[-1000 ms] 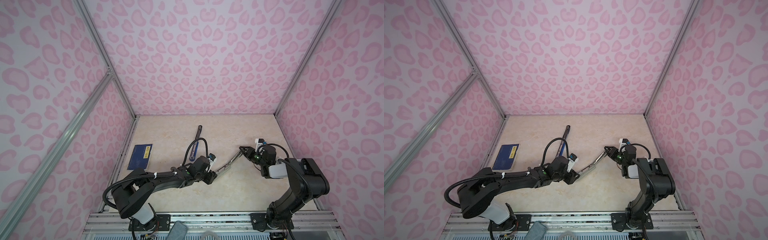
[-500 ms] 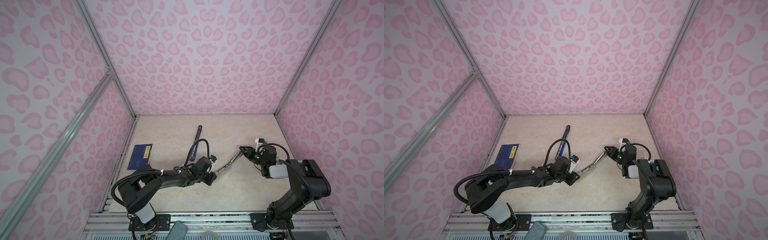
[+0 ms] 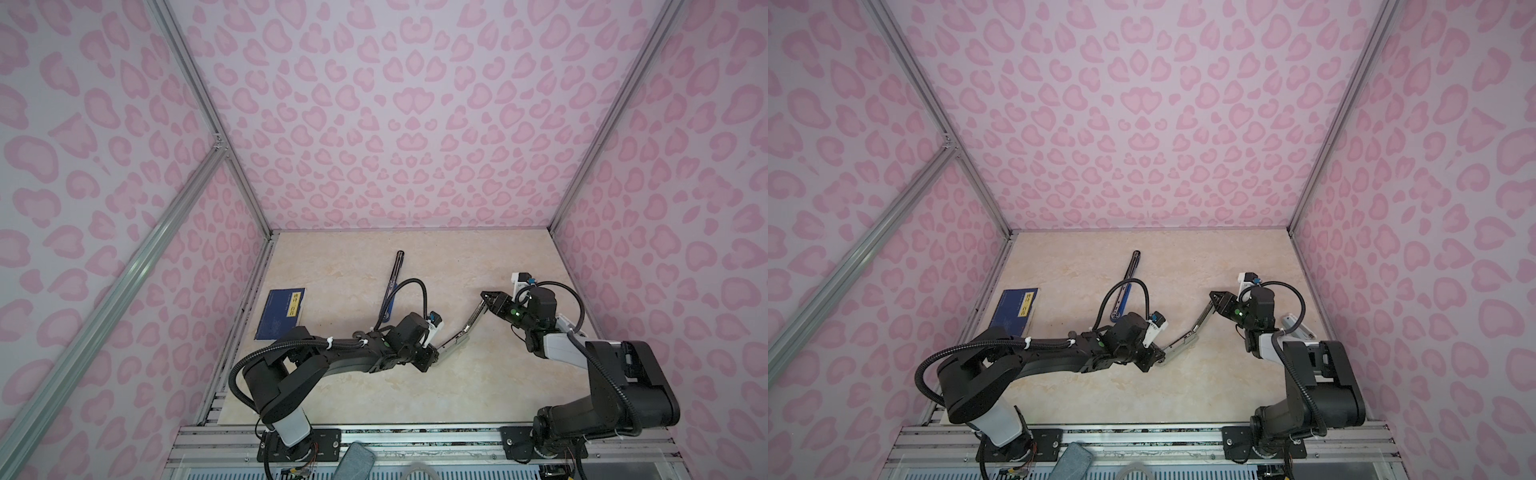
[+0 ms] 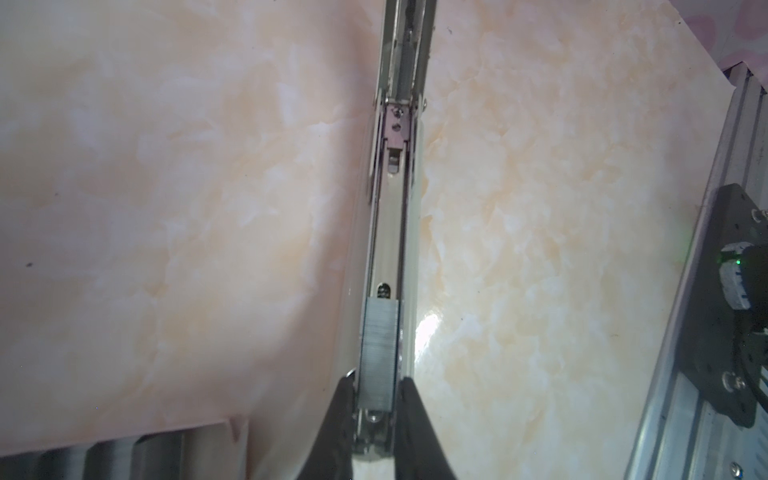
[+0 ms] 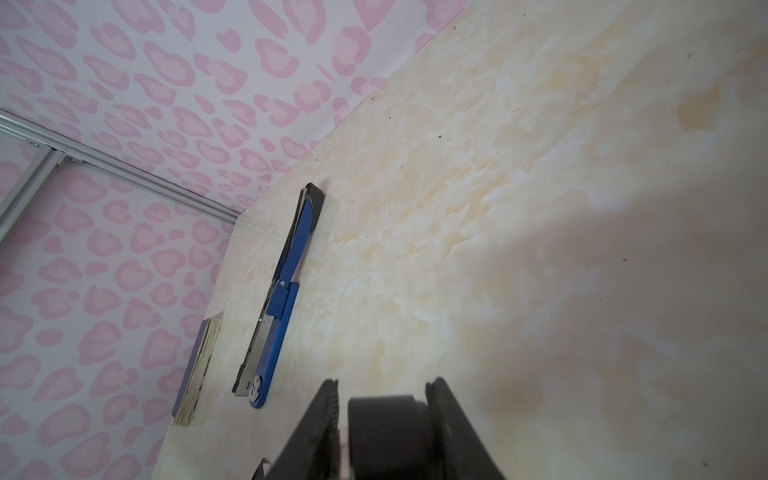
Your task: Load the staples into the stapler
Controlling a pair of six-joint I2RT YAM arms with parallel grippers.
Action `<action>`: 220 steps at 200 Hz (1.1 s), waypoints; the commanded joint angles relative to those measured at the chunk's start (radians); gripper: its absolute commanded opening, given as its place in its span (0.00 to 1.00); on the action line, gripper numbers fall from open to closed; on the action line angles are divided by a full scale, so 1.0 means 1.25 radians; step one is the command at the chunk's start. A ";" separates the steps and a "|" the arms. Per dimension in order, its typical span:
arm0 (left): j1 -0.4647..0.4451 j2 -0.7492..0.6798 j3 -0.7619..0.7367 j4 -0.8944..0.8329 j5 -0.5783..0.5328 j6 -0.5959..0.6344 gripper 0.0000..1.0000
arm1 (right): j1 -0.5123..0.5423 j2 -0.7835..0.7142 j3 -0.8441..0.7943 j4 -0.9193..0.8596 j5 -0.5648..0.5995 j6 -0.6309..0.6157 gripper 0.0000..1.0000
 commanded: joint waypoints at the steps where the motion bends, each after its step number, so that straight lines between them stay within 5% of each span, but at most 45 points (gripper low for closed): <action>1: 0.001 0.006 0.018 0.003 -0.047 -0.013 0.07 | 0.041 -0.046 0.023 -0.143 0.074 -0.103 0.36; 102: 0.000 -0.001 0.063 0.008 -0.053 -0.003 0.04 | 0.285 -0.171 0.076 -0.343 0.311 -0.250 0.42; 220: 0.000 -0.032 0.082 -0.005 -0.060 -0.003 0.04 | 0.387 -0.198 0.080 -0.339 0.329 -0.272 0.46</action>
